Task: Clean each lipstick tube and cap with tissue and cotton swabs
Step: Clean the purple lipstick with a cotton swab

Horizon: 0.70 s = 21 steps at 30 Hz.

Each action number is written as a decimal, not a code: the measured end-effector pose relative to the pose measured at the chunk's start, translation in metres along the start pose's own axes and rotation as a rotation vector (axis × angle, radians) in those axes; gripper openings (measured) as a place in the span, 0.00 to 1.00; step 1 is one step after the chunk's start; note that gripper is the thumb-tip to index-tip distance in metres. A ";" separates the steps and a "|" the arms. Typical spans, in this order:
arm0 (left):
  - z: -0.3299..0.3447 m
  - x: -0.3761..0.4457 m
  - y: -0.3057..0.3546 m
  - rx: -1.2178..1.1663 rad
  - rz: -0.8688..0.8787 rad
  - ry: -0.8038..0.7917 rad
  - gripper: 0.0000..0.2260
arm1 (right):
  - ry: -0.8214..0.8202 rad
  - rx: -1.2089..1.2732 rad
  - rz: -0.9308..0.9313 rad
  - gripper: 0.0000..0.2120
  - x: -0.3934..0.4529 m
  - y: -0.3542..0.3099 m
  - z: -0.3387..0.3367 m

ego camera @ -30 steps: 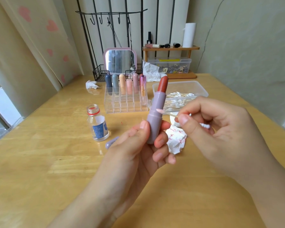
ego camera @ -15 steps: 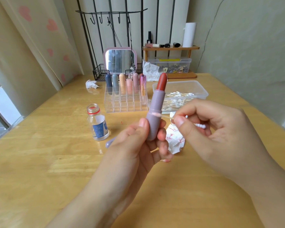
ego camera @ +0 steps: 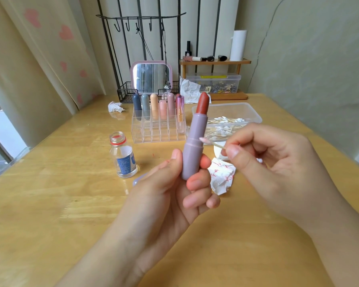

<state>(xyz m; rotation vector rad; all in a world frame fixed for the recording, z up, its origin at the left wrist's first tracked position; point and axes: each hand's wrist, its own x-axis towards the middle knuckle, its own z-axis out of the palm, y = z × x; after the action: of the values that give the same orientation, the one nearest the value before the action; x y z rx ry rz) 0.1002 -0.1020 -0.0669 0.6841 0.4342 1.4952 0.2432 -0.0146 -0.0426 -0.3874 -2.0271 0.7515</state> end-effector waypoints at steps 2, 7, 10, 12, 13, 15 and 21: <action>-0.003 0.001 0.002 -0.081 -0.057 -0.081 0.16 | -0.023 0.019 0.002 0.07 0.000 -0.001 0.001; -0.007 0.003 0.004 -0.174 -0.122 -0.151 0.16 | -0.002 0.033 0.016 0.08 0.001 0.000 0.000; -0.006 0.002 0.003 -0.126 -0.081 -0.139 0.16 | -0.034 0.032 0.019 0.08 0.000 -0.001 -0.001; -0.003 0.002 0.001 -0.038 -0.025 -0.082 0.16 | -0.056 0.032 0.014 0.08 0.000 -0.002 0.000; -0.002 0.002 0.000 0.012 0.004 -0.043 0.15 | -0.056 0.022 0.008 0.08 -0.001 -0.002 0.001; 0.001 0.002 -0.001 0.109 0.067 0.034 0.14 | -0.028 -0.021 -0.006 0.08 -0.001 -0.002 0.003; -0.002 0.000 -0.005 0.447 0.228 0.232 0.08 | 0.029 -0.165 -0.028 0.07 -0.001 -0.003 0.006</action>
<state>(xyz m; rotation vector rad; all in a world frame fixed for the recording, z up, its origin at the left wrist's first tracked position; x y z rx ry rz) 0.1024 -0.1015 -0.0716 0.9365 0.9105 1.7197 0.2389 -0.0198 -0.0441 -0.4608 -2.0690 0.5600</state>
